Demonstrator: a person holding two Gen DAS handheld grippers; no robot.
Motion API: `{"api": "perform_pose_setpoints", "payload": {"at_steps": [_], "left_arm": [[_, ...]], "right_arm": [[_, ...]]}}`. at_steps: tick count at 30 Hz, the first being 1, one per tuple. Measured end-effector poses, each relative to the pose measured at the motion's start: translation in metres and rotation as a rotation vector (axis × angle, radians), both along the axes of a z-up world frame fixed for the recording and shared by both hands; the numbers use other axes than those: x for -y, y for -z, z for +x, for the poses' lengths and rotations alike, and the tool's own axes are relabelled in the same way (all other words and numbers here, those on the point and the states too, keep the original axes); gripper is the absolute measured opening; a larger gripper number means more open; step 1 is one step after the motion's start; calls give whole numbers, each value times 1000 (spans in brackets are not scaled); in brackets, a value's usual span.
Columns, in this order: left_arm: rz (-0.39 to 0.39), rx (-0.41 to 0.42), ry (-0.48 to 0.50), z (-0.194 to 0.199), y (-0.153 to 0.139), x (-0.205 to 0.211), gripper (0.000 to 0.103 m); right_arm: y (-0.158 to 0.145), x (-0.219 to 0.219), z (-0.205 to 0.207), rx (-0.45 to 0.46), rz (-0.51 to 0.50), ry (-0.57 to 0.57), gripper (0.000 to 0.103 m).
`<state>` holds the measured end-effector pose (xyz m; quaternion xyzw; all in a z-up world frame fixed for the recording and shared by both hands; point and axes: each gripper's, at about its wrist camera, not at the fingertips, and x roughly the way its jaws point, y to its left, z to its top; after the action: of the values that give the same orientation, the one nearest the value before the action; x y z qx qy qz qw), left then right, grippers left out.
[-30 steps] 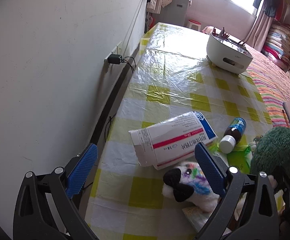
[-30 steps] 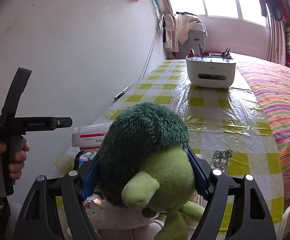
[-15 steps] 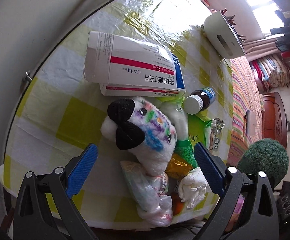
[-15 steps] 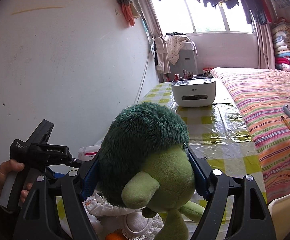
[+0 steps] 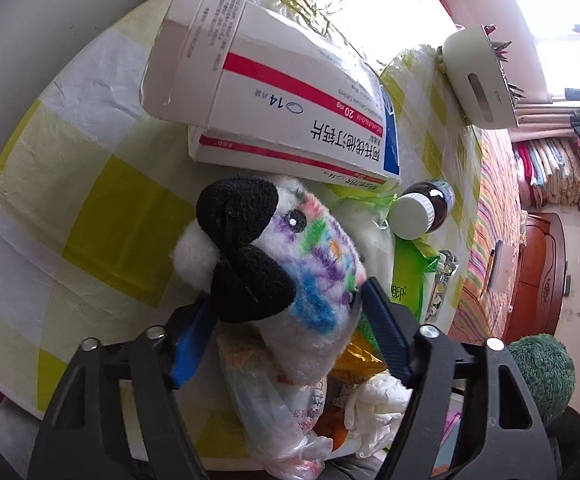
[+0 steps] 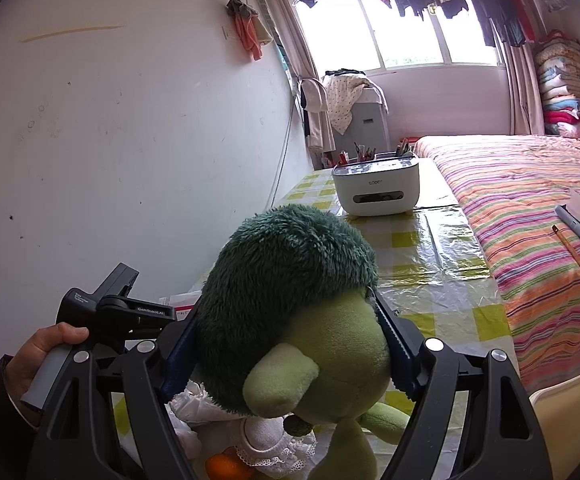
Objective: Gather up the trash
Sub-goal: 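Lift the green plush toy with the right tool while the left tool grasps the white plush toy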
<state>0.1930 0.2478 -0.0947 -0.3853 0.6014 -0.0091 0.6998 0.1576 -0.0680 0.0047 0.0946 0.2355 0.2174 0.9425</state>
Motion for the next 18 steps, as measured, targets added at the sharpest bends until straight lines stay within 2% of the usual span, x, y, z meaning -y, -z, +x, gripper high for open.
{"api": "perform_pose_setpoints", "payload": {"at_steps": [2, 5, 13, 18], "left_arm": [[-36, -9, 15, 0, 5, 2, 47], [13, 26, 52, -3, -3, 8, 43], [145, 180, 118, -13, -39, 34, 41], [190, 269, 148, -18, -60, 50, 41]], "right_arm": [[-1, 3, -3, 5, 4, 7, 75], [-3, 10, -6, 12, 13, 15, 75], [-9, 31, -13, 33, 44, 56, 75], [-6, 42, -12, 24, 54, 80, 75]]}}
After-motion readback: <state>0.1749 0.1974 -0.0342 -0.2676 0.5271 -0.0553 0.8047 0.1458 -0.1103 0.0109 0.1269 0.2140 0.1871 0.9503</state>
